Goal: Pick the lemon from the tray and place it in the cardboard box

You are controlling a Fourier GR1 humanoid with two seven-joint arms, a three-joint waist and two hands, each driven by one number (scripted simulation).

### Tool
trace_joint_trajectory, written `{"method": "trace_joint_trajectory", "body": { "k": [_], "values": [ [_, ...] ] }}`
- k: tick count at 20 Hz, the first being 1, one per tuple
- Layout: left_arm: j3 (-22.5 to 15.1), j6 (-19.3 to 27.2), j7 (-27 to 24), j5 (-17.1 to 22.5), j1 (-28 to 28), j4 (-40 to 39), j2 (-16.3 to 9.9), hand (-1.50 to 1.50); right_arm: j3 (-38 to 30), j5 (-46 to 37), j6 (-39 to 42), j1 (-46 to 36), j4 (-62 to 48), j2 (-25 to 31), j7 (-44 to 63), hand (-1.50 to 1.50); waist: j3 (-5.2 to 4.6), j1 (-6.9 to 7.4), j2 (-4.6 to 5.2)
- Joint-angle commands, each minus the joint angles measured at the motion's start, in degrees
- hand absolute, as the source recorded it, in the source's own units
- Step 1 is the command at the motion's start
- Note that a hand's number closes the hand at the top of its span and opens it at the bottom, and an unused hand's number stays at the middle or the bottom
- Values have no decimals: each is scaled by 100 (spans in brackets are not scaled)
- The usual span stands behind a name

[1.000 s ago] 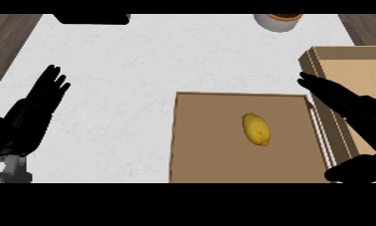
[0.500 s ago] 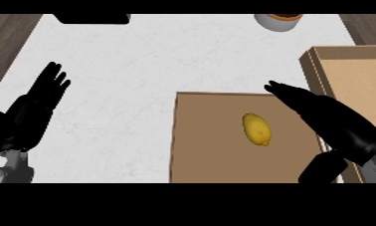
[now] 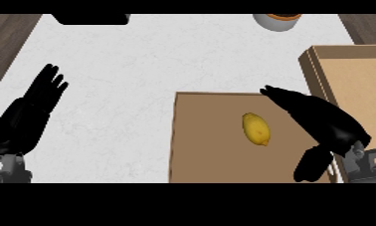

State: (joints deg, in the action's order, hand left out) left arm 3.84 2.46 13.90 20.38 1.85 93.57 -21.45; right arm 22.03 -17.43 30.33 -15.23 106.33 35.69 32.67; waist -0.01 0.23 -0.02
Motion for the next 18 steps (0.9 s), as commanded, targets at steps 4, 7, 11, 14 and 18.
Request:
{"method": "trace_joint_trajectory", "body": {
  "k": [4, 7, 11, 14, 18],
  "values": [
    [289, -262, 144, -55, -43, 55, 133, 0, -286, -547, 416, 163, -97, -531, -386, -150, 1, -13, -2],
    [139, -218, -281, -372, -85, -213, 362, 0, -228, -780, 258, -245, -511, -917, -507, -150, 0, 3, 6],
    [351, -314, 416, -126, 21, 249, 213, 0, 8, -1433, 50, 415, 4, -1038, -690, -150, 2, -13, -4],
    [191, -199, 385, -420, -177, 477, 466, 0, -260, -1495, 510, -55, -306, -1158, -624, -150, 1, 1, -2],
    [523, -567, 87, -361, -61, -6, 379, 0, -149, -1854, 607, 10, -320, -1530, -387, -150, 0, -5, 1]
  ]
}}
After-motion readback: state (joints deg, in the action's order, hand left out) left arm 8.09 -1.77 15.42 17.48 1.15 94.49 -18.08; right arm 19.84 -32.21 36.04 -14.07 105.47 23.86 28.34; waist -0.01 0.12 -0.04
